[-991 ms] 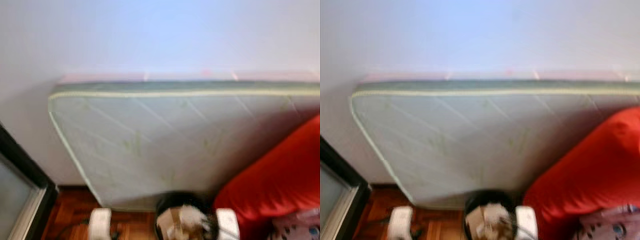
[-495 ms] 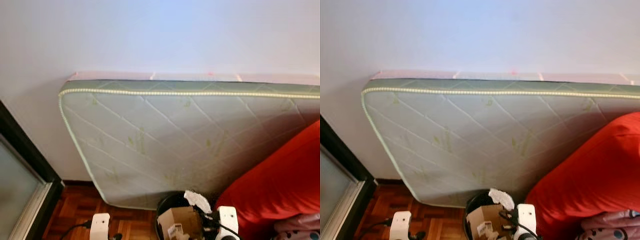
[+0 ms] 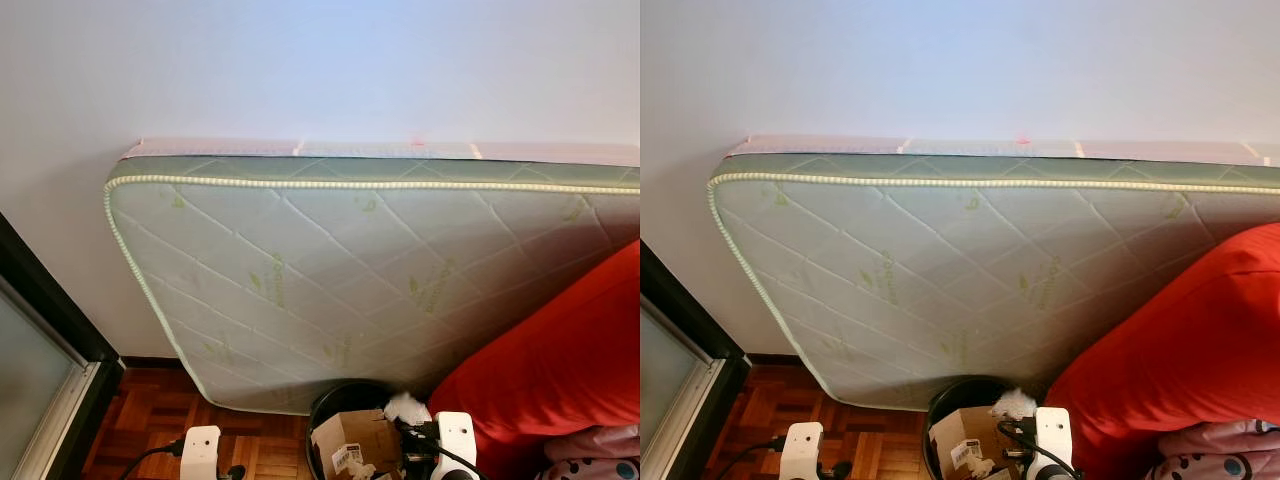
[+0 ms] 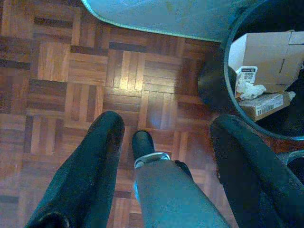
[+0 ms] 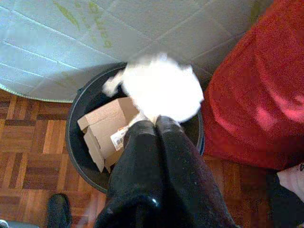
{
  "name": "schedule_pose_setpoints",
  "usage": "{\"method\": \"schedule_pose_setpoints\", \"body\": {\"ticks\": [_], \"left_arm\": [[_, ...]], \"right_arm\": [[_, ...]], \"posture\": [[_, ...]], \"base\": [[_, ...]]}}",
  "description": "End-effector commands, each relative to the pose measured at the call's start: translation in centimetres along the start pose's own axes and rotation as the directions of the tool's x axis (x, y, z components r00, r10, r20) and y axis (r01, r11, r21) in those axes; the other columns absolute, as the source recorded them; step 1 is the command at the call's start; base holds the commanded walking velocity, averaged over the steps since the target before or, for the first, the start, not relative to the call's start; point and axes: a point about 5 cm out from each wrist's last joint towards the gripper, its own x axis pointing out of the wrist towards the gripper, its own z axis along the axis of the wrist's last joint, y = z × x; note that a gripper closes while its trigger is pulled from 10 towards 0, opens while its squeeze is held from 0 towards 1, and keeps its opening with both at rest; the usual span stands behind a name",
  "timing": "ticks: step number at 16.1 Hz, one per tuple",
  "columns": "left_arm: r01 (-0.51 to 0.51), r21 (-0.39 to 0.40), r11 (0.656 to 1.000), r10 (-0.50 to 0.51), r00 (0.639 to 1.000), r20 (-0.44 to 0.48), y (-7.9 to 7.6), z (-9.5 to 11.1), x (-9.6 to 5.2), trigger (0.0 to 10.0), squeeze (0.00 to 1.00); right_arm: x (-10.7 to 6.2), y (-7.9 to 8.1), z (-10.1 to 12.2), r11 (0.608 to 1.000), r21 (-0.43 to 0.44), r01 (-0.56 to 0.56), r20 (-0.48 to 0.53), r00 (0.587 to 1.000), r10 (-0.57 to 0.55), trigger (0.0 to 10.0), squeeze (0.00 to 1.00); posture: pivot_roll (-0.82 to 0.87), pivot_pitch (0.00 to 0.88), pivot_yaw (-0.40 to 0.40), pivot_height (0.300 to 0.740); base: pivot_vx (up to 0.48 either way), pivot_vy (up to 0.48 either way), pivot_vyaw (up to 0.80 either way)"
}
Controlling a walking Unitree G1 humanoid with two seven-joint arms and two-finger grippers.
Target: Clean up the room
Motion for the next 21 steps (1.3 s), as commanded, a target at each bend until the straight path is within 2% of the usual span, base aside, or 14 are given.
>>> {"method": "schedule_pose_setpoints", "body": {"ticks": [1, 6, 14, 21], "left_arm": [[0.005, -0.006, 1.000, -0.005, 1.000, -0.016, -0.06, -0.45, -0.07, 10.0, 0.00], [0.005, -0.005, 1.000, -0.005, 1.000, -0.014, 0.00, -0.38, -0.06, 10.0, 0.00], [0.005, -0.004, 1.000, -0.005, 1.000, -0.012, -0.01, -0.25, -0.03, 10.0, 0.00], [0.003, -0.008, 1.000, -0.003, 1.000, -0.011, -0.01, -0.25, -0.03, 10.0, 0.00]], "right_arm": [[-0.14, -0.23, -0.21, 1.000, 0.011, 0.008, 0.001, 1.000, -0.008, 10.0, 0.00], [-0.19, -0.30, 0.27, 0.998, 0.053, 0.028, 0.063, 0.998, -0.031, 10.0, 0.00], [-0.13, -0.41, 0.02, 0.999, 0.006, 0.044, 0.022, 0.999, -0.044, 10.0, 0.00], [-0.11, -0.35, 0.15, 0.999, -0.007, 0.036, 0.029, 0.999, -0.036, 10.0, 0.00]], "posture": [[-0.07, 0.000, -0.034, 0.740], [-0.08, 0.000, -0.032, 0.740], [-0.07, 0.000, -0.033, 0.740], [-0.07, 0.000, -0.033, 0.672]], "base": [[0.000, 0.000, 0.00], [0.000, 0.000, 0.00], [0.000, 0.000, 0.00], [0.000, 0.000, 0.00]]}}
